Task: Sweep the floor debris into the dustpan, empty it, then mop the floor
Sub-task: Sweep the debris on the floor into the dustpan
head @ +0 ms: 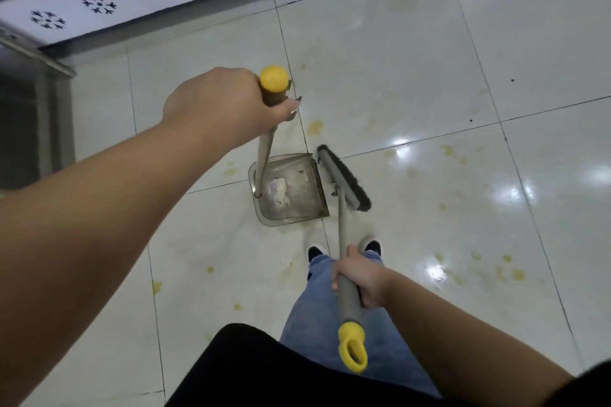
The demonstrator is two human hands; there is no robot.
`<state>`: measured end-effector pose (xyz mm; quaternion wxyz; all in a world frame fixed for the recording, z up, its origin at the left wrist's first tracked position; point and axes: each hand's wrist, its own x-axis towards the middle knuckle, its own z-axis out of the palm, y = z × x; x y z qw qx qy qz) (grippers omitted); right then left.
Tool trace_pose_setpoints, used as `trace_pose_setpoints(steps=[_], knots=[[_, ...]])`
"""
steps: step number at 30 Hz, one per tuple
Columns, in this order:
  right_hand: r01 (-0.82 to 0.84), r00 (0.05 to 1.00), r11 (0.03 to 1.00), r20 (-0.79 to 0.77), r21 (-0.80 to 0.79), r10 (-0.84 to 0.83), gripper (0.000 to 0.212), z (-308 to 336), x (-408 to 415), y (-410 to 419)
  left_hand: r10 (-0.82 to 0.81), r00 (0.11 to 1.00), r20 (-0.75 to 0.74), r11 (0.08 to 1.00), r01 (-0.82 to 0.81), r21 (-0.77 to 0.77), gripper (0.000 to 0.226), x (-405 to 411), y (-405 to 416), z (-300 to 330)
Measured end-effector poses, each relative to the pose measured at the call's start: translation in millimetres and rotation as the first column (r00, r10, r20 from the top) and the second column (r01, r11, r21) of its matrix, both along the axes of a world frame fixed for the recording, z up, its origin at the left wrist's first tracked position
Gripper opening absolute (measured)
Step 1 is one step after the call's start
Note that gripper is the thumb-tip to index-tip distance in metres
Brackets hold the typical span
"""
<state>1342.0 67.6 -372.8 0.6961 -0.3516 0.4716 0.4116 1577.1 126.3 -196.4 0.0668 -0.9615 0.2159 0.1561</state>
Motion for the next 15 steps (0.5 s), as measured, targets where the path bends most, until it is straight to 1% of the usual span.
trace_pose_setpoints(steps=[2,3,5,8,10,12,15], knots=[[0.124,0.992,0.979,0.005,0.165,-0.126,0.021,11.3,4.6,12.8,0.004,1.0,0.009,1.0,-0.004,0.007,0.059,4.4,16.2,0.3],[0.172,0.984,0.966,0.021,0.191,-0.18,0.018,14.2,5.0,9.3,0.013,1.0,0.014,1.0,-0.013,0.004,0.058,7.1,24.4,0.7],[0.215,0.974,0.961,0.03,0.176,-0.224,0.018,21.0,-1.7,-13.2,0.038,0.999,0.01,0.999,-0.038,-0.004,0.059,11.5,40.3,2.1],[0.23,0.973,0.957,-0.014,0.18,-0.231,0.035,41.9,-25.6,-68.0,0.043,0.999,-0.011,0.999,-0.043,-0.006,0.061,15.6,56.9,3.4],[0.243,0.97,0.961,-0.047,0.135,-0.239,0.046,61.7,-38.2,-99.7,0.039,0.999,-0.023,0.999,-0.039,-0.004,0.061,16.9,63.7,3.3],[0.226,0.974,0.969,-0.034,0.098,-0.224,0.053,79.2,-39.8,-117.6,0.038,0.999,-0.035,0.999,-0.038,-0.003,0.059,17.8,67.1,2.5],[0.154,0.988,0.988,-0.016,0.024,-0.154,0.041,91.3,-28.0,-124.6,0.037,0.999,-0.037,0.999,-0.037,-0.016,0.061,17.4,69.1,1.5]])
